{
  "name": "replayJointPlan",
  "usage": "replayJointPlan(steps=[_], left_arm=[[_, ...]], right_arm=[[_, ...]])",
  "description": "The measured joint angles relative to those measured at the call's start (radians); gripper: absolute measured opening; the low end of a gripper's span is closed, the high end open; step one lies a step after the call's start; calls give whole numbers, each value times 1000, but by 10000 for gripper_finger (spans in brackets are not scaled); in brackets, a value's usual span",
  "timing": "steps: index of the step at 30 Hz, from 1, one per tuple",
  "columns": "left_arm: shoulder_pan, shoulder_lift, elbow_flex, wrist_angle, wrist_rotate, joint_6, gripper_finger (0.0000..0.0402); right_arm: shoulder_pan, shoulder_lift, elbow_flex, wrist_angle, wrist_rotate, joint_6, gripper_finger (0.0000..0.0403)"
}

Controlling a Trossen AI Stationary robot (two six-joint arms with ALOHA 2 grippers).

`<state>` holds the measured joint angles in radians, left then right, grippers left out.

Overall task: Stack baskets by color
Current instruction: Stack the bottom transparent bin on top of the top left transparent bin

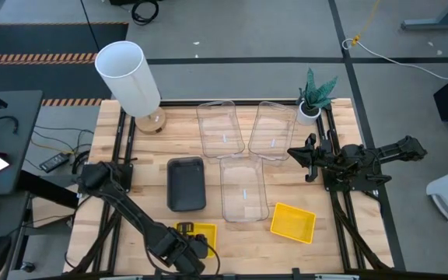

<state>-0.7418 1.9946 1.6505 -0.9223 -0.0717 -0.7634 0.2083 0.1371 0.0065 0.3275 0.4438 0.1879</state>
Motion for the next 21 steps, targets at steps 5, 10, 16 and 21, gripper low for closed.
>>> replayJointPlan(steps=[5, 10, 16, 21], left_arm=[[5, -7, 0, 3, -51, 58, 207], [10, -7, 0, 2, -150, 125, 191], [22, -7, 0, 2, -321, 369, 165], [43, -7, 0, -32, -451, 515, 150]], right_arm=[[0, 0, 0, 0, 0, 0, 30], [0, 0, 0, 0, 0, 0, 30], [0, 0, 0, 0, 0, 0, 30], [0, 0, 0, 2, 0, 6, 30]])
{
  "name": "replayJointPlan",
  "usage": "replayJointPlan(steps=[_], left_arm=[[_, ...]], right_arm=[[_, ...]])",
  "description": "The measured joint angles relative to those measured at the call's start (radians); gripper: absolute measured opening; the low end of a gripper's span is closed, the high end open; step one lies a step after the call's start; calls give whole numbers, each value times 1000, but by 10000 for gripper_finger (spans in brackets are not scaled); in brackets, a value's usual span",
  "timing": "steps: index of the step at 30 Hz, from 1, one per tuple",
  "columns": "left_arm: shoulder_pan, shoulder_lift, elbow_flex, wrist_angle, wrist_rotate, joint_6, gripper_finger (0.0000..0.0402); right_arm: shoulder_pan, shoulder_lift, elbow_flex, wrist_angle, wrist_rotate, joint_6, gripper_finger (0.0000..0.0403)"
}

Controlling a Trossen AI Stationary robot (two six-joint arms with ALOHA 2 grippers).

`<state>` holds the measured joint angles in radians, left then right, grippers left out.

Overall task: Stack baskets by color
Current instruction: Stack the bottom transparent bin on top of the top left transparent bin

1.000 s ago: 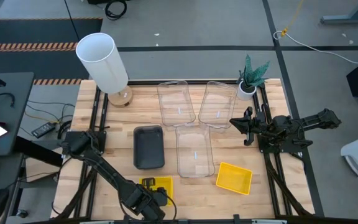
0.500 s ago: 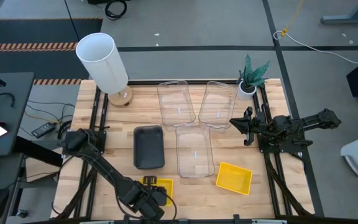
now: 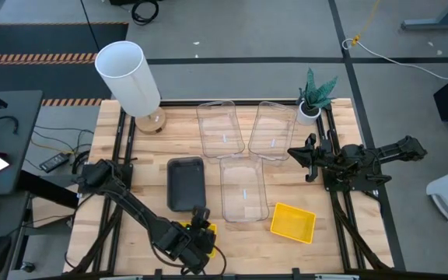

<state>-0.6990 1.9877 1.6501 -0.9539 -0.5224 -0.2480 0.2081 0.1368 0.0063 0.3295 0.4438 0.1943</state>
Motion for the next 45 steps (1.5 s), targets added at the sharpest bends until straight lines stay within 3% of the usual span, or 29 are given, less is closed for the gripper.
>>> replayJointPlan(steps=[7, 13, 20, 26, 30, 34, 45], left_arm=[[36, -6, 0, 0, -36, 70, 133], [51, -7, 0, 88, -41, 112, 121], [100, -7, 0, 168, -38, 128, 119], [163, -7, 0, 203, -35, -29, 119], [199, -7, 0, 256, 80, -83, 121], [220, -7, 0, 308, 155, -101, 141], [217, -7, 0, 493, 161, -3, 261]], right_arm=[[0, 0, 0, 52, 0, 92, 30], [0, 0, 0, 51, -49, 120, 30], [0, 0, 0, 21, -28, 141, 30], [0, 0, 0, -37, -70, 120, 30], [0, 0, 0, -59, -171, 119, 30], [0, 0, 0, -88, -228, 109, 30], [0, 0, 0, -118, -228, 103, 30]])
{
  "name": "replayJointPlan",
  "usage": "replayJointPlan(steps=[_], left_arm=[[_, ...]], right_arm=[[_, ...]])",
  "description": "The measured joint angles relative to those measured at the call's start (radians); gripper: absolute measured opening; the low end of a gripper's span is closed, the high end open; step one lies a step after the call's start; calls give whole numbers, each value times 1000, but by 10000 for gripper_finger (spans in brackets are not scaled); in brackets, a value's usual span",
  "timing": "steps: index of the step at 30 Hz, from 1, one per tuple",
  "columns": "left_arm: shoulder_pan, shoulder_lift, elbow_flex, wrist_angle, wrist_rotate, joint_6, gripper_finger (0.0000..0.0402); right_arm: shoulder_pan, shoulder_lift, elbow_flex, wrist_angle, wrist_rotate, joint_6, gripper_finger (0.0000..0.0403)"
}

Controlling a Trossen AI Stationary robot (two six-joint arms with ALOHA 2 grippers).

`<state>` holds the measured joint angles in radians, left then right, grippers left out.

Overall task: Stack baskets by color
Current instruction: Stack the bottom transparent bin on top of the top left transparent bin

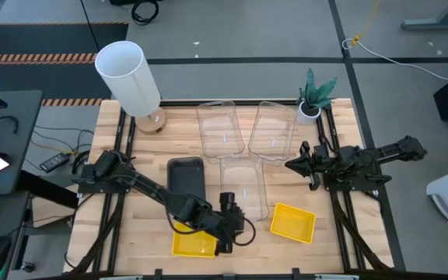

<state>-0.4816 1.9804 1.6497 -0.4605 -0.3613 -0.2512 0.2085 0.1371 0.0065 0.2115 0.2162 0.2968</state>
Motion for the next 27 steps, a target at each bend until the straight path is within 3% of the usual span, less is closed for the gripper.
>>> replayJointPlan(steps=[7, 27], left_arm=[[0, 8, 1, 71, -46, 10, 279], [24, 106, 0, 78, -35, -28, 224]], right_arm=[[0, 0, 0, 0, 2, -4, 30], [0, 16, 0, -8, 10, -9, 30]])
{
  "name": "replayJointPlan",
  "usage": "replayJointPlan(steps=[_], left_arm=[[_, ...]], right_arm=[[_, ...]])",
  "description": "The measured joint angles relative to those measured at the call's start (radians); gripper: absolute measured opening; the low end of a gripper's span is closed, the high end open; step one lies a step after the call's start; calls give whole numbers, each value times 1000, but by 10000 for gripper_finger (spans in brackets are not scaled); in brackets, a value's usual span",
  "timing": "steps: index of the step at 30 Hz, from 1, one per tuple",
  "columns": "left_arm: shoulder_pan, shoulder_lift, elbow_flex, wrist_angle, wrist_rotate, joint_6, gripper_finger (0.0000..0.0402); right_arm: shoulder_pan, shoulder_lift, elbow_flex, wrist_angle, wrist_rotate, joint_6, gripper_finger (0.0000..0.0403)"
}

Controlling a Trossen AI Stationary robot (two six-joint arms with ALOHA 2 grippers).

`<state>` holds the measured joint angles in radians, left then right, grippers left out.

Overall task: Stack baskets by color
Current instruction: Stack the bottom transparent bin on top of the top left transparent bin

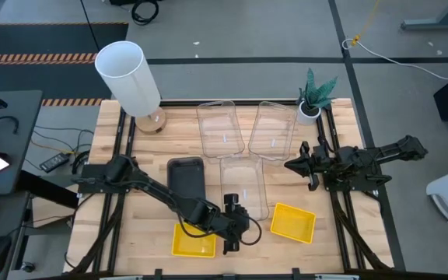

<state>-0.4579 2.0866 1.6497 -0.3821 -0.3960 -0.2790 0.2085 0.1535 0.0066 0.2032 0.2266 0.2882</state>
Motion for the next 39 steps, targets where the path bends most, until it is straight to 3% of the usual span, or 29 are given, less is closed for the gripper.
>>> replayJointPlan(steps=[8, 26, 39], left_arm=[[25, 3, 0, -71, 52, -44, 195], [22, 3, 0, -109, 55, -33, 161], [22, 3, 0, -159, 106, -65, 71]], right_arm=[[0, 4, 0, 1, 0, 0, 30], [0, 4, 0, -1, 7, 0, 30], [0, 4, 0, -1, 7, 0, 30]])
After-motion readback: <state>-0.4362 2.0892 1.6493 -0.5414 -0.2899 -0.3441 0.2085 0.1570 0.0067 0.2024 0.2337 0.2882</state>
